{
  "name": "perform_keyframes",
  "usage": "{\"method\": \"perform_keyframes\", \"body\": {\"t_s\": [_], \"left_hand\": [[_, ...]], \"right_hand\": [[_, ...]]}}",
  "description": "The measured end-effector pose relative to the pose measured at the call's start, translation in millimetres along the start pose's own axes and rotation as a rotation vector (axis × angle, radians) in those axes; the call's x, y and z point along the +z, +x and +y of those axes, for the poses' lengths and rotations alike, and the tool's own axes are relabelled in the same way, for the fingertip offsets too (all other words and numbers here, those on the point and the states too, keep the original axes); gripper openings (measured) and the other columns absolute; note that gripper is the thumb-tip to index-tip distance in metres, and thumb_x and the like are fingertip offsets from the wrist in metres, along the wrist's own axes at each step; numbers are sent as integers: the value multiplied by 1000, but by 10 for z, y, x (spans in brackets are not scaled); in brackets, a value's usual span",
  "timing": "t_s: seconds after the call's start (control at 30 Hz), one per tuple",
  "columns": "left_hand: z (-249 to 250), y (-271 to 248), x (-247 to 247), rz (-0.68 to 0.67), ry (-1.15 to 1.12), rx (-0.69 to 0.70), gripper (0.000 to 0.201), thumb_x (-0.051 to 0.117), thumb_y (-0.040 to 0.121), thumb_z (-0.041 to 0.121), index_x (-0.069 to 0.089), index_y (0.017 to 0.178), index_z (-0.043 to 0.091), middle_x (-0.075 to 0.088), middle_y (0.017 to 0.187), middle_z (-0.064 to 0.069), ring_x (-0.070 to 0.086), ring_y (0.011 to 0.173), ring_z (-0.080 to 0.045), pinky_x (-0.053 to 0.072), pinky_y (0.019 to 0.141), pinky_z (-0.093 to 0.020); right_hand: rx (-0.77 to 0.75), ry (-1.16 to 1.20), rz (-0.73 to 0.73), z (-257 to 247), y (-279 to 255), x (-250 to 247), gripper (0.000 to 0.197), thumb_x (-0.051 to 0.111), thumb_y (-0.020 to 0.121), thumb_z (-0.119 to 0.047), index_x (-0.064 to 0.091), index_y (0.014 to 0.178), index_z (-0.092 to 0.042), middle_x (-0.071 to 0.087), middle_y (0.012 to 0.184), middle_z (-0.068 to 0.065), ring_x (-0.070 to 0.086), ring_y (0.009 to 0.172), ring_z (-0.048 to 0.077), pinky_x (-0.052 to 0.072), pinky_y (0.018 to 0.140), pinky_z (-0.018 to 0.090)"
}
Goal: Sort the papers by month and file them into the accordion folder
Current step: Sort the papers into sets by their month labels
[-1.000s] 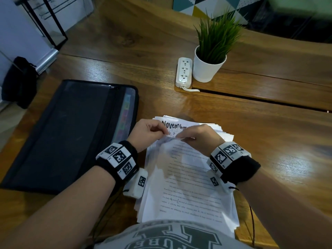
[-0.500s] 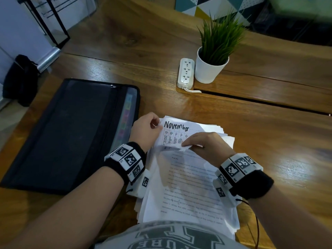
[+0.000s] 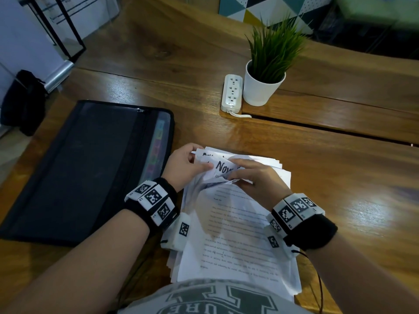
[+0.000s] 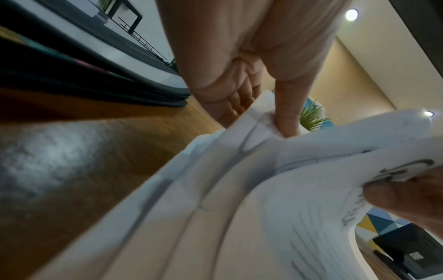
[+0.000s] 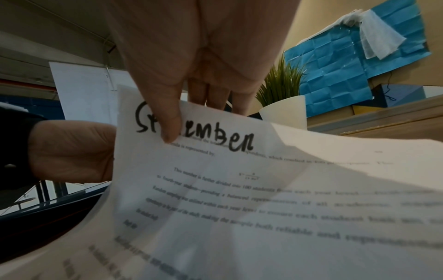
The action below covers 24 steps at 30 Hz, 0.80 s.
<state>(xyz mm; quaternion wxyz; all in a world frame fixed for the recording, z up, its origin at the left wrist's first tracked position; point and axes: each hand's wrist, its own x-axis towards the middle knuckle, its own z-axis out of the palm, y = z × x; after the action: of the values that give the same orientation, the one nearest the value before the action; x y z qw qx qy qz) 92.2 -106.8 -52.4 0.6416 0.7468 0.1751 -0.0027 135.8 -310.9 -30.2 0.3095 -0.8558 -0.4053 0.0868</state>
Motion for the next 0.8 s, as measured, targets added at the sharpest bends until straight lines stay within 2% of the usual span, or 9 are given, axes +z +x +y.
{"method": "perform_keyframes", "body": {"t_s": [0.1,0.17,0.3,0.37,0.47,0.53,0.67,0.73,0.8], "left_hand": [[-48,9,-37,20,23,-4,28,75,76,5,61,99,12,71,95,0,68,88,-12,56,77,-26],[-109,24,-64,47,42,-11,32,72,78,2,58,106,13,71,97,-3,68,91,-16,57,77,-27],[-170,48,-86,56,138,26,63,67,78,-5,45,127,28,61,109,-2,64,93,-16,53,81,-26],[-148,37,-82,21,194,49,58,63,80,-6,49,125,28,58,113,0,63,94,-14,55,83,-28],[-139,43,-80,-8,346,71,42,64,82,3,57,118,25,56,120,0,58,106,-15,51,94,-36],[-133,54,-79,-16,431,53,36,66,84,9,58,116,22,55,120,1,54,105,-12,46,97,-30],[-76,90,-77,22,410,62,13,66,85,12,57,85,21,62,94,3,57,89,-11,46,79,-20],[-41,110,-94,39,356,63,16,65,87,16,55,76,22,60,82,7,56,79,-8,41,68,-16],[5,125,-109,44,289,50,18,62,90,20,54,74,22,60,78,8,54,73,-6,40,64,-16]], "right_hand": [[-56,-70,110,23,-29,20,25,75,67,6,75,86,-11,72,92,4,67,86,21,45,93,43],[-31,-80,123,34,-70,25,26,75,66,6,75,86,-11,73,89,3,68,84,17,38,98,42],[5,-92,47,14,-144,8,30,74,68,5,76,90,-16,74,91,-1,68,85,13,48,87,21],[13,-92,35,0,-138,-7,29,74,68,5,76,89,-15,74,90,1,69,84,14,47,84,18],[3,-69,29,-19,-116,-33,25,72,71,5,75,89,-12,73,90,3,69,82,18,51,81,24],[-18,-60,29,-32,-103,-35,22,71,74,4,74,90,-10,72,88,4,68,80,20,56,77,30],[-21,-52,79,-49,-90,-9,24,68,79,1,69,100,-11,71,92,4,67,83,21,57,74,34],[64,-13,66,-67,-95,-8,33,66,81,-2,59,112,-13,70,97,7,67,89,22,55,77,32],[117,1,37,-73,-90,-25,41,65,83,-5,52,121,-13,70,99,8,66,92,21,53,78,28]]}}
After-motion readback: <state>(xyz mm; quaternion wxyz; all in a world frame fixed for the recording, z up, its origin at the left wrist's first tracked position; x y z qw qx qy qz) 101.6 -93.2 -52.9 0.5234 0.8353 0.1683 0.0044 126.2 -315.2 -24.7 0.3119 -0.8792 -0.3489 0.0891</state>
